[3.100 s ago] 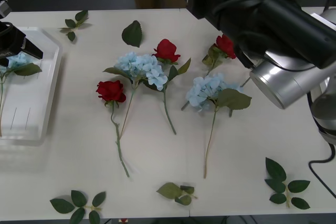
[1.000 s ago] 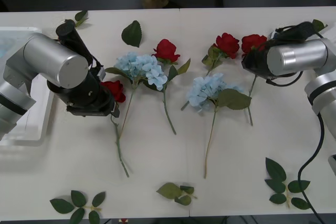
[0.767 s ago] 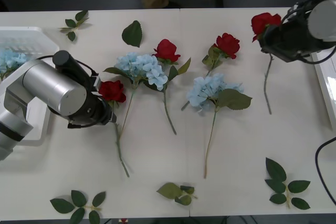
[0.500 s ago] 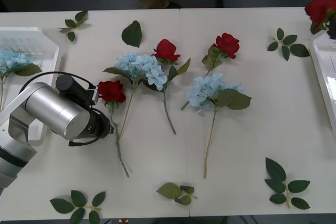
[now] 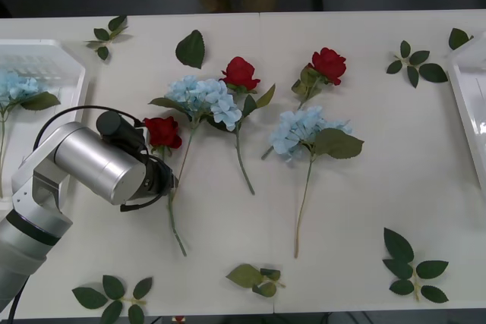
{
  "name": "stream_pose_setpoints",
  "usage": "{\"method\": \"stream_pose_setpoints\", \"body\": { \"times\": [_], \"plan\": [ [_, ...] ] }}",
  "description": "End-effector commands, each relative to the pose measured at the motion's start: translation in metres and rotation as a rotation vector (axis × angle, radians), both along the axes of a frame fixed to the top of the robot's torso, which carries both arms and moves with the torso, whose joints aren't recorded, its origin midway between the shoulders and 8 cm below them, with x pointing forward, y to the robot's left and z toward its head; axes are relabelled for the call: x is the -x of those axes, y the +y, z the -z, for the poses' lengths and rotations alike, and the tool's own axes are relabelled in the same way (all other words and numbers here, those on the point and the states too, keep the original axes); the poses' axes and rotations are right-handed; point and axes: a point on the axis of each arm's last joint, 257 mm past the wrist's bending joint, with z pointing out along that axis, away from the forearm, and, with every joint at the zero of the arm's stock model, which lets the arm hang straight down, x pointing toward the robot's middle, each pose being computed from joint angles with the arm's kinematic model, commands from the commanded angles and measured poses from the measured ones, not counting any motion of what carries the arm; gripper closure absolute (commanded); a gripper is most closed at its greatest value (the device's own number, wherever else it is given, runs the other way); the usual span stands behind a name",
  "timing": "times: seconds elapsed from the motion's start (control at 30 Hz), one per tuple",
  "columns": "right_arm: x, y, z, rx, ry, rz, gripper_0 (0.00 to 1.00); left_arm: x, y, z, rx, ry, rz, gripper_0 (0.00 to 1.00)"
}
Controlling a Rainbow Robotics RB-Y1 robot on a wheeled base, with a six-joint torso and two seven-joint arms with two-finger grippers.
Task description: Place the red flowers into the right box and the blue flowers into the left box. If a person shows an open palm, hand one flower to the person first, then continue sorting.
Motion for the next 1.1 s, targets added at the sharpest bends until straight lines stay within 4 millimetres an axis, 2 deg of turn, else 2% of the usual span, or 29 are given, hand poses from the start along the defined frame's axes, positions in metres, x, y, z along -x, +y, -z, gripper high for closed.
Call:
{"method": "stream_pose_setpoints", "body": {
  "times": [0.03, 0.13, 0.3, 0.37, 0.4, 0.43, 0.53, 0.6, 0.63, 0.67, 0.7, 0.73, 0.77, 0.83, 0.87, 1.03, 1.1],
  "plan": [
    [-0.013, 0.022, 0.044, -0.033, -0.015, -0.010, 1.00, -0.008, -0.009, -0.011, 0.040, -0.041, -0.025, 0.00],
    [-0.015, 0.033, 0.053, -0.075, -0.014, -0.013, 1.00, -0.012, -0.012, -0.008, 0.030, -0.040, -0.015, 0.00],
    [-0.015, 0.042, 0.054, -0.105, 0.004, -0.017, 0.99, -0.026, -0.013, 0.000, -0.002, -0.039, -0.017, 0.00],
    [-0.015, 0.046, 0.054, -0.121, 0.009, -0.015, 0.80, -0.031, -0.011, 0.004, -0.009, -0.051, -0.019, 0.00],
    [-0.014, 0.047, 0.055, -0.137, 0.012, -0.010, 0.57, -0.033, -0.010, 0.007, -0.009, -0.058, -0.018, 0.00],
    [-0.014, 0.050, 0.054, -0.153, 0.011, -0.007, 0.46, -0.034, -0.009, 0.009, -0.013, -0.063, -0.018, 0.00],
    [-0.014, 0.058, 0.056, -0.213, 0.002, 0.004, 0.27, -0.037, -0.006, 0.013, -0.020, -0.072, -0.019, 0.00],
    [-0.015, 0.064, 0.058, -0.241, 0.004, 0.003, 0.21, -0.038, -0.006, 0.013, -0.020, -0.075, -0.017, 0.00],
    [-0.015, 0.069, 0.060, -0.264, 0.009, 0.001, 0.17, -0.037, -0.005, 0.014, -0.022, -0.073, -0.018, 0.10],
    [-0.014, 0.072, 0.059, -0.276, 0.012, 0.001, 0.15, -0.038, -0.005, 0.014, -0.023, -0.074, -0.018, 0.37],
    [-0.013, 0.079, 0.058, -0.307, 0.025, -0.004, 0.12, -0.037, -0.005, 0.014, -0.022, -0.073, -0.018, 0.86],
    [-0.011, 0.089, 0.057, -0.340, 0.050, -0.011, 0.10, -0.038, -0.006, 0.013, -0.020, -0.075, -0.014, 0.97],
    [-0.009, 0.094, 0.055, -0.359, 0.063, -0.015, 0.10, -0.038, -0.006, 0.013, -0.022, -0.075, -0.014, 0.99],
    [-0.003, 0.125, 0.046, -0.447, 0.123, -0.048, 0.10, -0.038, -0.005, 0.014, -0.024, -0.074, -0.013, 1.00],
    [-0.001, 0.133, 0.044, -0.472, 0.136, -0.053, 0.10, -0.037, -0.006, 0.013, -0.024, -0.074, -0.012, 1.00],
    [0.006, 0.209, 0.013, -0.673, 0.195, -0.104, 0.10, -0.038, -0.006, 0.013, -0.024, -0.075, -0.009, 1.00],
    [0.007, 0.224, 0.002, -0.691, 0.201, -0.110, 0.10, -0.037, -0.006, 0.014, -0.023, -0.073, -0.009, 1.00]
  ]
}}
